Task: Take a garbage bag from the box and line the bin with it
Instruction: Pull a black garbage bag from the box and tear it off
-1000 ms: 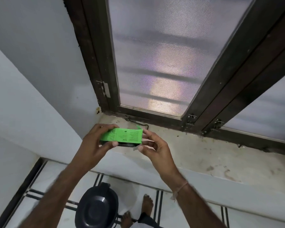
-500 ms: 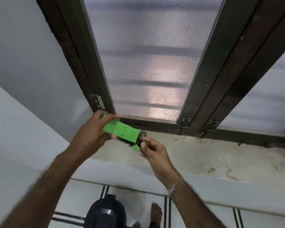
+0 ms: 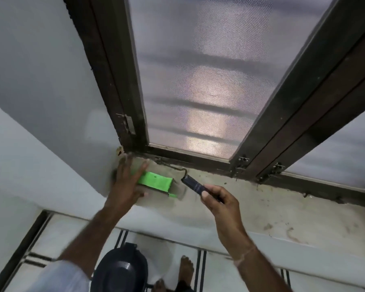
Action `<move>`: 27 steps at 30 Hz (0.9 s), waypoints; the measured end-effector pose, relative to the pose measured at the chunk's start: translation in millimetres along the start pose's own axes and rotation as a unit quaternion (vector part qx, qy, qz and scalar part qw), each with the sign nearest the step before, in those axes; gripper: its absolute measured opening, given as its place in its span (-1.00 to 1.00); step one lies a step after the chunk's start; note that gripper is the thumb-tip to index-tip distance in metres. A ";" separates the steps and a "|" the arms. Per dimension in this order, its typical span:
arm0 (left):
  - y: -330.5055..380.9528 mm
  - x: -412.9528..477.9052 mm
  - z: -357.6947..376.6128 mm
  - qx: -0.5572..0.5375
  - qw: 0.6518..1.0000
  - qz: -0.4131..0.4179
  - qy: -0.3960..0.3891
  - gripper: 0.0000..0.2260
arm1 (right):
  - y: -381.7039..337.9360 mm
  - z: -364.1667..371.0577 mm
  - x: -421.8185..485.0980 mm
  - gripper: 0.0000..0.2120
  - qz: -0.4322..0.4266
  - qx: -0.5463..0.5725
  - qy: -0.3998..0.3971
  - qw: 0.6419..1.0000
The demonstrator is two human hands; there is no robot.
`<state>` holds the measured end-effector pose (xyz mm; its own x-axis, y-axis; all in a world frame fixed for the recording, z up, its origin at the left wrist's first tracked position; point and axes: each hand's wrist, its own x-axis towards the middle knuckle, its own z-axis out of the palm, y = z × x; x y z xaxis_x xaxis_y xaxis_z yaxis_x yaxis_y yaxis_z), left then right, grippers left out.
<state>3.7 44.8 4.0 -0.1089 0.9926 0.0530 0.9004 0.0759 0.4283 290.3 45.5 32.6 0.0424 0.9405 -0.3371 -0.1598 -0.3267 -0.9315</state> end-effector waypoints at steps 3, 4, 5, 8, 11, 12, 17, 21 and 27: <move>49.3 -30.9 -5.3 -0.025 0.988 -0.043 0.145 -0.38 | -6.1 13.0 -3.2 -0.81 -0.008 -0.001 0.001 1.000; 72.1 -39.9 -5.2 -0.148 0.975 -0.081 0.145 -0.54 | -7.2 19.0 -4.8 -0.82 -0.011 0.000 0.000 1.000; 93.6 -44.5 -6.5 -0.286 0.944 -0.131 0.097 -0.63 | -8.7 26.5 -6.7 -0.82 -0.011 0.003 -0.004 1.000; 130.8 -45.8 -5.5 -0.527 0.820 -0.222 0.020 -0.73 | -10.6 46.6 -13.8 -0.84 -0.007 0.017 -0.028 0.999; 129.6 -42.2 -10.4 -0.579 0.777 -0.241 0.055 -0.78 | -13.2 59.7 -19.6 -0.87 0.004 0.039 -0.056 0.998; 125.5 -42.7 -11.2 -0.587 0.774 -0.232 0.050 -0.78 | -13.4 61.9 -20.6 -0.88 0.009 0.043 -0.062 0.997; 113.4 -44.7 -8.2 -0.637 0.741 -0.212 -0.002 -0.76 | -18.8 67.0 -25.6 -0.84 0.045 0.026 -0.080 0.995; 118.9 -49.2 -9.1 -0.687 0.684 -0.246 0.001 -0.75 | -18.5 69.6 -30.3 -0.92 0.045 -0.027 -0.077 0.996; 124.6 -52.0 -8.5 -0.719 0.625 -0.303 -0.021 -0.60 | -16.8 72.6 -34.9 -0.83 0.073 -0.035 -0.048 0.996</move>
<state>118.0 1.8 62.3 -0.2092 0.8261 -0.5233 -0.6138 0.3056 0.7279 219.9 24.9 69.9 -0.0712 0.8863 -0.4577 -0.0875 -0.4626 -0.8822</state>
